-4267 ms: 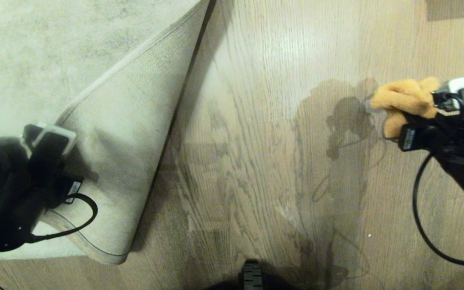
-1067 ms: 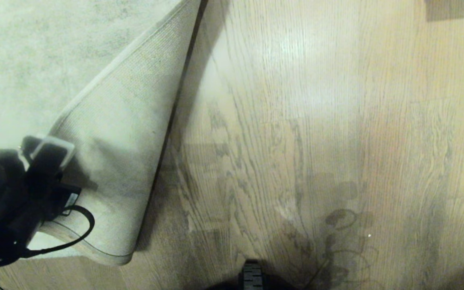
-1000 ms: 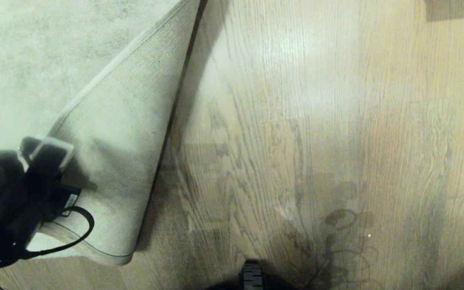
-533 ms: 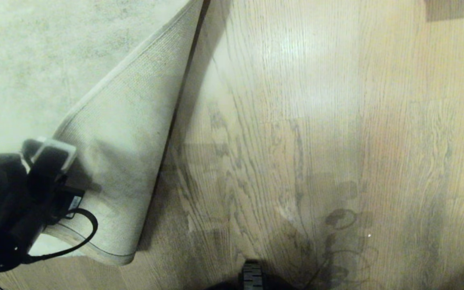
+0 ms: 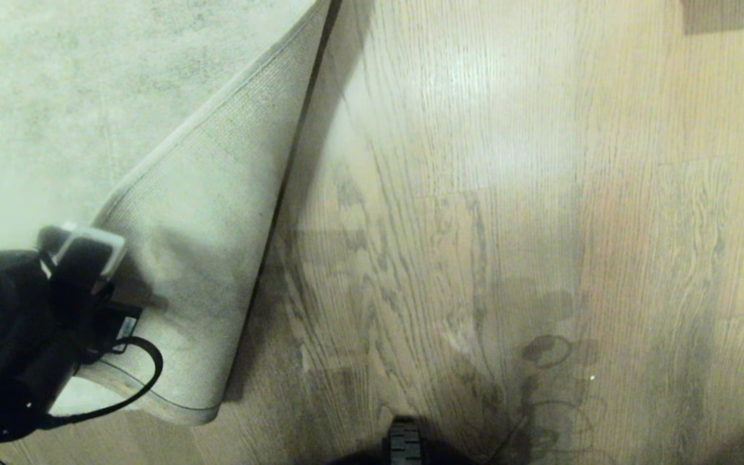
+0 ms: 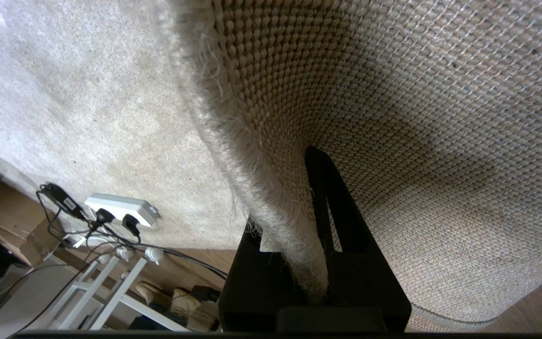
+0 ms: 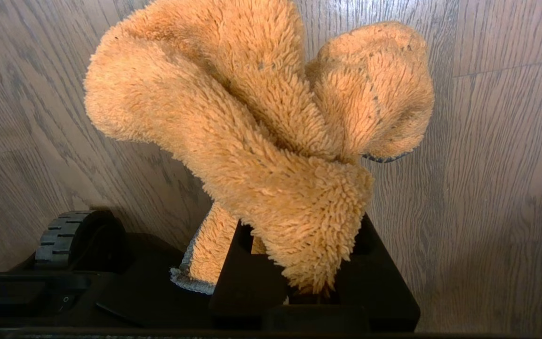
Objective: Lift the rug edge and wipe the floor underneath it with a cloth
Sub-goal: Lay down the carpet
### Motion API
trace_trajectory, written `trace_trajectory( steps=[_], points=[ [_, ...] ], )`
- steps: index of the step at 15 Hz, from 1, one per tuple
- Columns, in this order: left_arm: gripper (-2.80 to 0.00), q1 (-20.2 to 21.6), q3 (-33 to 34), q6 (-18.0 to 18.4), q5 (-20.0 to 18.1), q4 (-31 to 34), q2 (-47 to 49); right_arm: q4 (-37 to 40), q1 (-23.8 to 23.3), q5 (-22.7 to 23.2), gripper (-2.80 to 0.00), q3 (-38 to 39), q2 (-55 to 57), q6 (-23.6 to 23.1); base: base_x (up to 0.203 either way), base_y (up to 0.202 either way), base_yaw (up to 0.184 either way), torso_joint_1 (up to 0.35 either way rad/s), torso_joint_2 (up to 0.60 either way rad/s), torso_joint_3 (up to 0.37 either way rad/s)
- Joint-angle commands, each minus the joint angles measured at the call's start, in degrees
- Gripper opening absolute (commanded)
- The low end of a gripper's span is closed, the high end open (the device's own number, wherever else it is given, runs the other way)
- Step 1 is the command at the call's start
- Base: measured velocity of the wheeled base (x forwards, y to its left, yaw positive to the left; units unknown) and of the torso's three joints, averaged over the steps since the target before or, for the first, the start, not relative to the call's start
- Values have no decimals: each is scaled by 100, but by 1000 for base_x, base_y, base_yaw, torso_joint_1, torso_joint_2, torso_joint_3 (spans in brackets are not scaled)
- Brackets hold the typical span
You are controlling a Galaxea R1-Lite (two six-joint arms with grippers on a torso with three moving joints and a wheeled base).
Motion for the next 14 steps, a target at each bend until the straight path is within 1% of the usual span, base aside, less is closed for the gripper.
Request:
trace_trajectory(
  steps=[1, 4, 5, 6, 10, 14],
  points=[
    [-280, -42, 5, 14, 27, -27, -20, 0, 2, -1, -280, -3, 12, 2, 0, 0, 0, 0, 0, 0],
    [-280, -54, 40, 5, 27, -27, -39, 0, 2, -1, -280, -3, 16, 2, 0, 0, 0, 0, 0, 0],
    [0, -54, 43, -38, 27, -27, -47, 0, 2, -1, -280, -3, 16, 2, 0, 0, 0, 0, 0, 0],
    [0, -63, 47, -97, 27, -27, -47, 0, 2, -1, -280, -3, 16, 2, 0, 0, 0, 0, 0, 0],
    [0, -71, 48, -118, 27, -35, -55, 0, 2, -1, -280, -3, 16, 2, 0, 0, 0, 0, 0, 0],
    [0, -84, -129, -149, 27, -35, -146, 0, 2, -1, -280, -3, 16, 2, 0, 0, 0, 0, 0, 0]
  ],
)
